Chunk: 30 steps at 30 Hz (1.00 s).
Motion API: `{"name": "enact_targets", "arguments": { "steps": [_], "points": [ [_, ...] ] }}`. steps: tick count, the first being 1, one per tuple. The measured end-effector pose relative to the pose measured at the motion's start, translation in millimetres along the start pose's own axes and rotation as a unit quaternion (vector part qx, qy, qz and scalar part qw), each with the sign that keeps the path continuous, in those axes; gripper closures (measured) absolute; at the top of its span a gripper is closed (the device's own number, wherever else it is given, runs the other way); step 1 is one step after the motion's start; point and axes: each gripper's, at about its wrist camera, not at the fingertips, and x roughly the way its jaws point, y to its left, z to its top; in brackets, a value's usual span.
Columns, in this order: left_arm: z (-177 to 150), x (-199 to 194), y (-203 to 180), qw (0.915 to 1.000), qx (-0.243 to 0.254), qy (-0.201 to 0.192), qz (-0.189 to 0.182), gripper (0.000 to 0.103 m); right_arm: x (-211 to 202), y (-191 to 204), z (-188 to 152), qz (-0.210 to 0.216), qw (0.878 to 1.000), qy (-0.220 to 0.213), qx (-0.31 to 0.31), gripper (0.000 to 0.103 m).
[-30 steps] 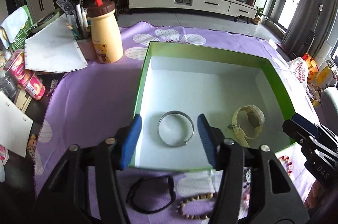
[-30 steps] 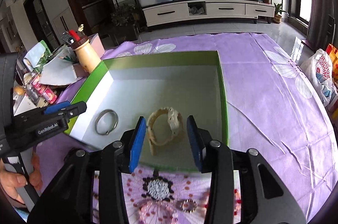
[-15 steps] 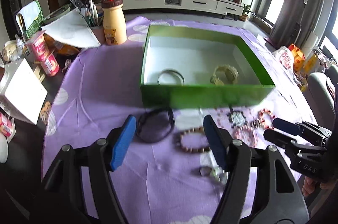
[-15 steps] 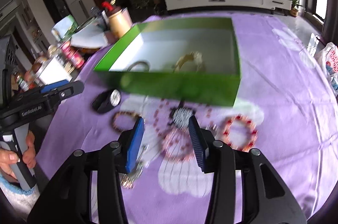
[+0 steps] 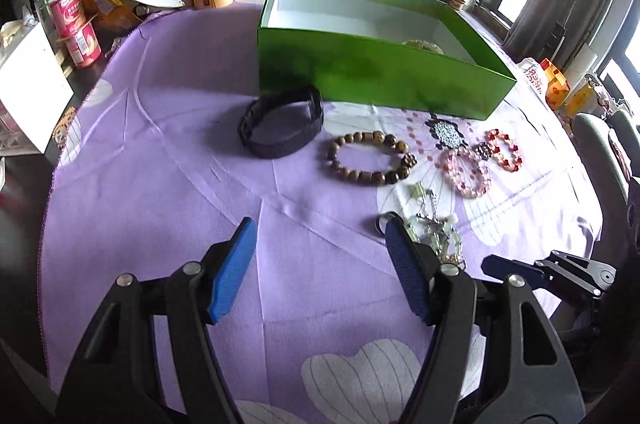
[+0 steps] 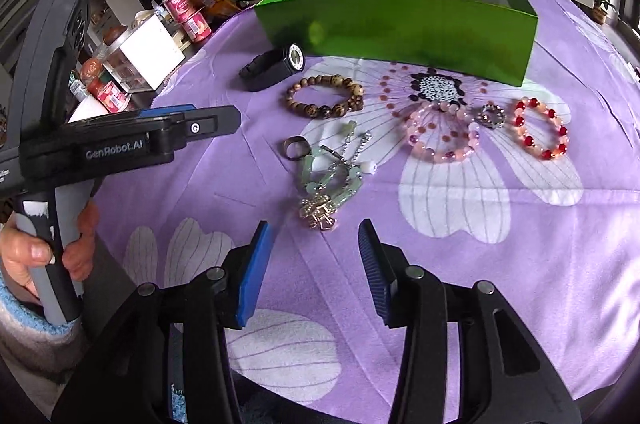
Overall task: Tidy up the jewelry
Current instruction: 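Withdraw both tools from the box back over the jewelry, then grasp the small silver ring with the left tool while the right tool approaches the gold charm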
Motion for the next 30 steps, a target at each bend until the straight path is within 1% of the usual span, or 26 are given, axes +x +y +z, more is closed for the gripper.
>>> {"name": "enact_targets", "arguments": {
  "steps": [3, 8, 11, 14, 15, 18, 20, 21, 23, 25, 27, 28, 29, 30],
  "points": [
    [-2, 1, 0, 1.0000, 0.000, 0.003, 0.001, 0.035, 6, 1, 4, -0.010, 1.000, -0.006, 0.003, 0.058],
    [-2, 1, 1, 1.0000, -0.004, 0.002, -0.002, 0.035, 17, 2, 7, -0.018, 1.000, -0.002, 0.001, 0.067],
    [-3, 2, 3, 1.0000, -0.005, 0.004, -0.004, 0.035, 18, 4, 5, -0.031, 0.999, -0.009, -0.009, 0.080],
    [-4, 5, 3, 0.9999, -0.004, 0.007, -0.009, 0.035, 12, -2, 3, -0.020, 1.000, -0.009, -0.005, 0.085],
    [-4, 7, 3, 0.9999, -0.003, 0.008, -0.011, 0.035, 9, -4, 3, -0.024, 1.000, -0.007, -0.009, 0.086],
    [-6, 10, 1, 0.9998, 0.000, 0.011, -0.016, 0.035, -2, -14, -1, -0.032, 0.999, -0.009, -0.009, 0.086],
    [-7, 12, -1, 0.9997, 0.004, 0.013, -0.021, 0.035, -9, -22, -2, -0.039, 0.999, -0.018, 0.001, 0.086],
    [-7, 13, -4, 0.9995, 0.011, 0.013, -0.025, 0.035, -13, -28, -2, -0.036, 0.999, -0.023, 0.012, 0.086],
    [-8, 15, -10, 0.9992, 0.022, 0.014, -0.032, 0.035, -18, -39, 0, -0.015, 0.999, -0.033, 0.034, 0.086],
    [-8, 17, -17, 0.9984, 0.038, 0.014, -0.039, 0.035, -21, -44, 3, -0.040, 0.998, -0.043, 0.037, 0.086],
    [-10, 19, -24, 0.9975, 0.057, 0.014, -0.040, 0.035, -23, -47, 5, -0.043, 0.997, -0.046, 0.042, 0.086],
    [-11, 22, -29, 0.9968, 0.071, 0.016, -0.035, 0.038, -23, -48, 5, -0.041, 0.997, -0.047, 0.042, 0.086],
    [-11, 25, -31, 0.9963, 0.078, 0.017, -0.032, 0.046, -24, -47, 5, -0.042, 0.997, -0.050, 0.040, 0.086],
    [-12, 29, -32, 0.9959, 0.083, 0.020, -0.029, 0.049, -24, -46, 5, -0.040, 0.997, -0.051, 0.039, 0.086]
  ]
}}
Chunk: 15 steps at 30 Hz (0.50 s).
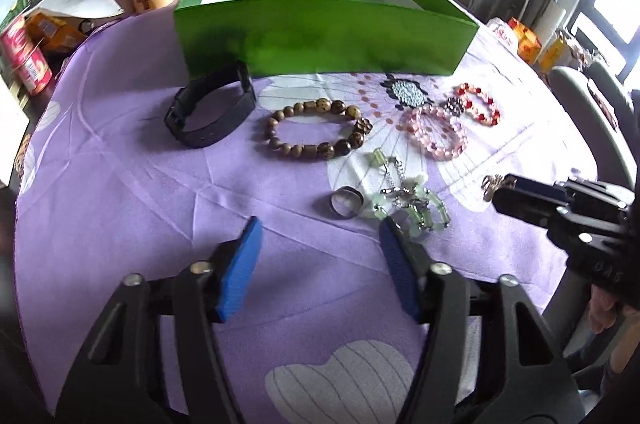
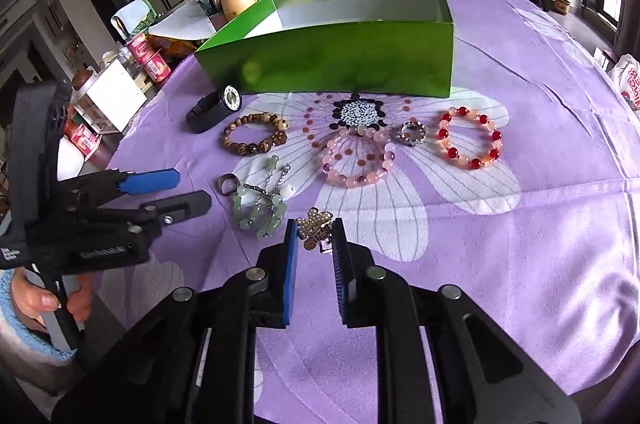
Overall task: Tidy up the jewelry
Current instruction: 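Grasp the small silver ring with the left tool while the right tool approaches the gold charm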
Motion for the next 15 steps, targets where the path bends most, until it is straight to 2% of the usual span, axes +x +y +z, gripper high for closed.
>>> {"name": "enact_targets", "arguments": {
  "steps": [2, 9, 12, 14, 15],
  "points": [
    [0, 5, 0, 1.0000, 0.007, 0.001, 0.004, 0.055, -1, 0, 0, 0.007, 1.000, -0.002, 0.001, 0.086],
    [10, 16, -12, 0.9991, 0.041, -0.010, 0.011, 0.055, 1, -3, 3, 0.013, 1.000, -0.007, 0.011, 0.086],
    [12, 20, -19, 0.9980, 0.058, -0.019, 0.015, 0.065, 4, -3, 4, 0.010, 1.000, -0.004, 0.011, 0.086],
    [11, 20, -21, 0.9975, 0.063, -0.026, 0.017, 0.082, 5, -3, 4, 0.008, 1.000, -0.005, 0.011, 0.086],
    [11, 19, -19, 0.9977, 0.059, -0.030, 0.013, 0.082, 5, -3, 4, 0.008, 1.000, -0.005, 0.013, 0.086]
  ]
}}
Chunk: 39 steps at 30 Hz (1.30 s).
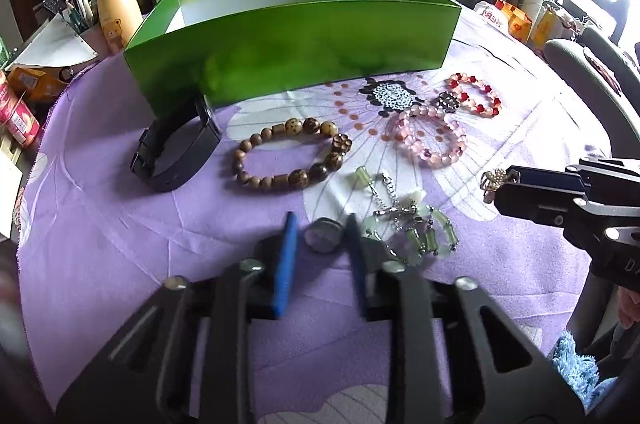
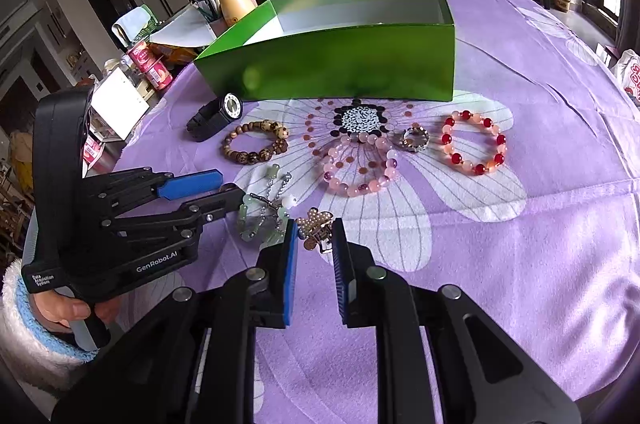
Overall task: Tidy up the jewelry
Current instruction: 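Grasp the small silver ring with the left tool while the right tool approaches the gold charm, then drop the ring into the green box with the left tool while the right tool grasps the gold charm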
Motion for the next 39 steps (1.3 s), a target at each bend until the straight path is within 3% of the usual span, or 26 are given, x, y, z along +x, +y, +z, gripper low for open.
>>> {"name": "enact_targets", "arguments": {
  "steps": [15, 28, 39],
  "points": [
    [6, -37, 24, 0.9969, -0.061, -0.035, -0.035, 0.083, -6, 3, 13, 0.004, 1.000, -0.023, -0.003, 0.086],
    [76, -56, 48, 0.9914, -0.089, -0.090, -0.033, 0.083, -25, -9, 68, -0.014, 0.995, -0.097, -0.008, 0.086],
    [131, -34, 61, 0.9892, -0.110, -0.092, -0.029, 0.083, -24, -27, 114, -0.017, 0.992, -0.128, 0.002, 0.086]
  ]
}}
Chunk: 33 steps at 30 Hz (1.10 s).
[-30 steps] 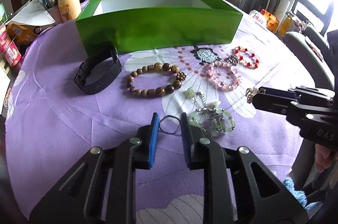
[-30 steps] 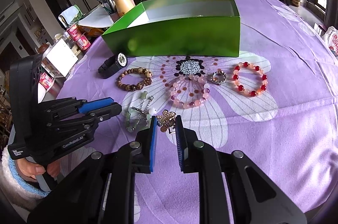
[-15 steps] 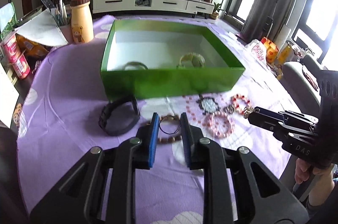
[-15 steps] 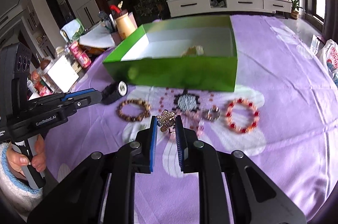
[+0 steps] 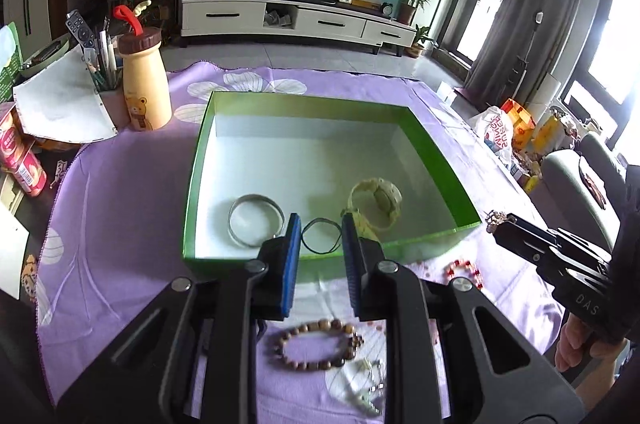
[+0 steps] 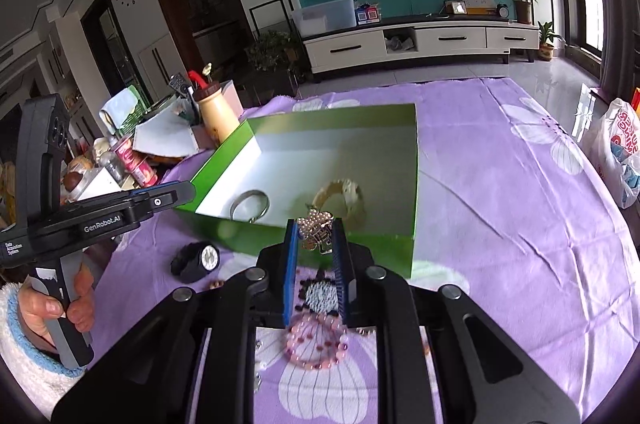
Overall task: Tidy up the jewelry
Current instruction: 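Drop the ring into the green box with the left tool while the right tool grasps the gold charm, then lower the gold flower charm into the box and open the right tool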
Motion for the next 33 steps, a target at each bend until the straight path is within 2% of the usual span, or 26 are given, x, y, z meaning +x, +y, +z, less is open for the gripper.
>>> {"name": "enact_targets", "arguments": {
  "steps": [9, 18, 28, 33],
  "points": [
    [37, 42, 12, 0.9990, -0.038, 0.022, -0.004, 0.083, 38, -15, 37, 0.008, 1.000, 0.011, 0.018, 0.086],
    [61, 99, 23, 0.9933, -0.077, 0.083, -0.020, 0.083, 98, -32, 57, 0.010, 0.996, 0.070, 0.057, 0.086],
    [66, 142, 26, 0.9895, -0.079, 0.121, 0.008, 0.082, 127, -33, 61, -0.021, 0.995, 0.092, 0.044, 0.085],
    [65, 138, 24, 0.9907, -0.069, 0.116, 0.015, 0.068, 122, -37, 59, -0.021, 0.995, 0.085, 0.048, 0.078]
  ]
}}
